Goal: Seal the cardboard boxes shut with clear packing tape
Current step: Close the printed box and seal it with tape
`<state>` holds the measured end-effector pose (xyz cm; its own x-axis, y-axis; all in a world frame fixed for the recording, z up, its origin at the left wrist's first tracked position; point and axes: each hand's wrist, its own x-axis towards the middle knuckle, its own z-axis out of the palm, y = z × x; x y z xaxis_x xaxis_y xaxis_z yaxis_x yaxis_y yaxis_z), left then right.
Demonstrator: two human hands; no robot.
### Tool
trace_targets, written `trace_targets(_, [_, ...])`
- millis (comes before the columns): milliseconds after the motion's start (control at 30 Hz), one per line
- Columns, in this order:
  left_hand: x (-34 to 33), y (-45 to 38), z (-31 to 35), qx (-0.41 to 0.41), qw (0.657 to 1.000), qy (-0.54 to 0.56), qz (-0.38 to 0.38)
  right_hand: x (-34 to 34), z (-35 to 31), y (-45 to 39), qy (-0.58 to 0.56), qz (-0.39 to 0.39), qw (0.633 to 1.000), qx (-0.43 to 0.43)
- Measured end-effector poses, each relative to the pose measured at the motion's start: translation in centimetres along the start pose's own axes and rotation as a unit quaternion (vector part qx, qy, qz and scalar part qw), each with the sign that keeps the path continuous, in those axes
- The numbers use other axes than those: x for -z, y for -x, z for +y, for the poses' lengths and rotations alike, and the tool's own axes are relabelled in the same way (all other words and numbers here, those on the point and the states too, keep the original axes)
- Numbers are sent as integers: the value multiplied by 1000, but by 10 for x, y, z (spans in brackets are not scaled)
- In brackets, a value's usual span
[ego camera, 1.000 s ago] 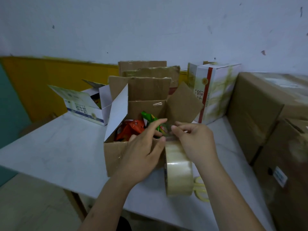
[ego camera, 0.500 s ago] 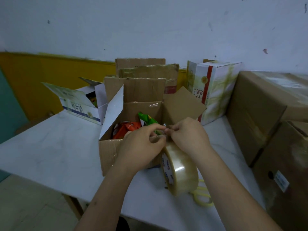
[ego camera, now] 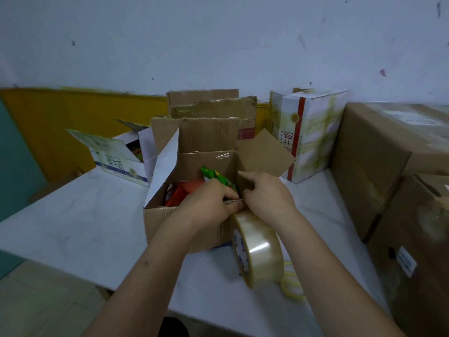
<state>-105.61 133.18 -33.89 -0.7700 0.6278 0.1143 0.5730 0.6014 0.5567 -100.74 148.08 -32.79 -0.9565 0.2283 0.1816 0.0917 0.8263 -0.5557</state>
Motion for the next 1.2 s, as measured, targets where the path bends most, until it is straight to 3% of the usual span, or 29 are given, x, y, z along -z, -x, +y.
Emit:
trace_targets(133, [1, -12, 13, -21, 997, -35, -61, -5, 9, -5, -62, 2, 998, 27])
trace_targets(233, [-2, -17, 12, -19, 995, 6, -98, -7, 22, -1, -127, 38, 990, 45])
trace_targets(333, [-3, -17, 4, -31, 995, 30, -85, 2, 30, 22, -283, 125, 950, 48])
trace_targets(433, [-5, -21, -3, -51, 996, 15, -65, 6, 35, 56, -299, 218, 929, 33])
trace_targets(500, [-7, -22, -5, -69, 996, -4, -55, -2, 35, 76, -305, 195, 932, -6])
trace_targets(633, [-10, -24, -5, -78, 996, -26, -38, -27, 39, 99, -307, 67, 947, -66])
trace_targets(733, [-9, -23, -3, -61, 996, -27, -52, -31, 38, 105, -366, -3, 928, -73])
trace_targets(867, [-6, -24, -2, -45, 995, -8, -89, -33, 35, 109, -387, -15, 921, -47])
trace_targets(1033, [-7, -27, 0, -49, 998, -25, -38, -32, 43, 107, -420, -19, 905, -72])
trace_targets(1067, [-7, -26, 1, -48, 998, -40, -30, -31, 53, 109, -398, 12, 915, -68])
trace_targets(1133, [-7, -22, 0, -43, 995, -86, -3, -27, 82, 113, -213, 82, 973, -7])
trace_targets(1200, [-8, -18, -2, -51, 992, -103, 47, -23, 111, 117, -47, 75, 994, 58])
